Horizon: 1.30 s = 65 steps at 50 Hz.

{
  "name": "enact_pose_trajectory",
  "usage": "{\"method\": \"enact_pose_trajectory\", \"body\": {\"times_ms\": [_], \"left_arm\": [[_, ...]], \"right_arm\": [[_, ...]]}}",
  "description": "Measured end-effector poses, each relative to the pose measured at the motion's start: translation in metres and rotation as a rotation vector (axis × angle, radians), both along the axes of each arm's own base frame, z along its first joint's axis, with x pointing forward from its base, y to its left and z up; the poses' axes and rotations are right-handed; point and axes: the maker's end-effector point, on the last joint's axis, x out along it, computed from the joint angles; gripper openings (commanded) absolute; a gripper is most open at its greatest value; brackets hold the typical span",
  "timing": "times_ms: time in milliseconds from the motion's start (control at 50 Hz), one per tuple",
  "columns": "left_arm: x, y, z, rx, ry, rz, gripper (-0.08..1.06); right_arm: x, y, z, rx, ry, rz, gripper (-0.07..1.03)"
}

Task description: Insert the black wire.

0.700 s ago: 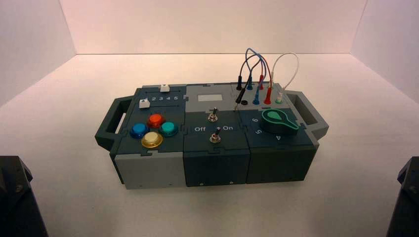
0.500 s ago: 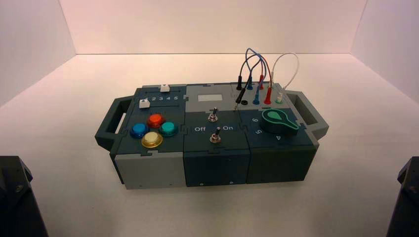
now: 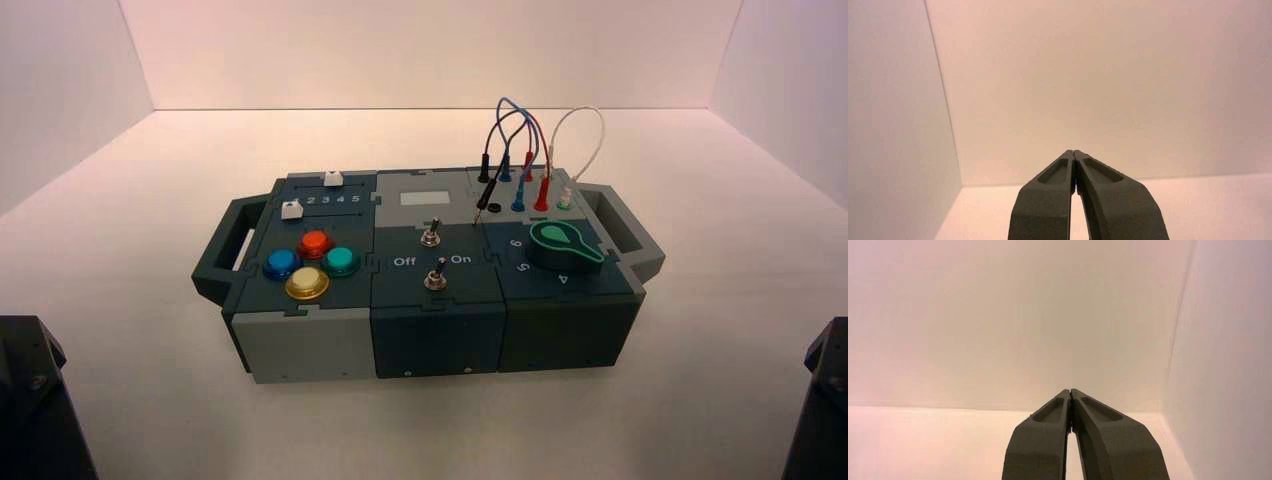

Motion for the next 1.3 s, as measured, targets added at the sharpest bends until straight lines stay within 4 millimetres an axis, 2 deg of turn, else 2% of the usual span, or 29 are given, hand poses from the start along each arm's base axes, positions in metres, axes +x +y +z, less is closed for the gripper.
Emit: {"method": "enact_pose_trajectory", "body": {"times_ms": [140,240,420,680,800,1040,1140,1300], "left_arm": [[-0.002,-0.004,-0.012,-0.002,0.074,-0.016,-0.03],[-0.003,-0.010,-0.011,-0.007,0.099,-0.037,-0.03],[-0.009,-0.036,-0.012,0.000,0.214,-0.138,-0.03],[-0.028,-0.067,-0.014,-0.010,0.294,-0.270,-0.03],[-0.036,-0.071,-0.017,-0.059,0.333,-0.284,-0.03],[-0.042,-0.071,-0.033,-0.077,0.439,-0.279,-0.03],[-0.041,-0.071,-0.043,-0.068,0.491,-0.274,-0.03],[-0.039,-0.073,-0.060,-0.067,0.572,-0.266,-0.03]], "right_arm": [[-0.003,0.020,-0.013,0.018,0.082,0.073,-0.02],[-0.005,0.031,-0.018,0.020,0.127,0.114,-0.02],[-0.019,0.060,-0.038,0.097,0.339,0.217,-0.02],[-0.044,0.076,-0.048,0.183,0.471,0.290,-0.02],[-0.057,0.085,-0.054,0.197,0.538,0.338,-0.01],[-0.074,0.102,-0.063,0.248,0.636,0.414,0.11],[-0.080,0.107,-0.070,0.273,0.678,0.429,0.22],[-0.090,0.114,-0.083,0.334,0.771,0.446,0.23]]}}
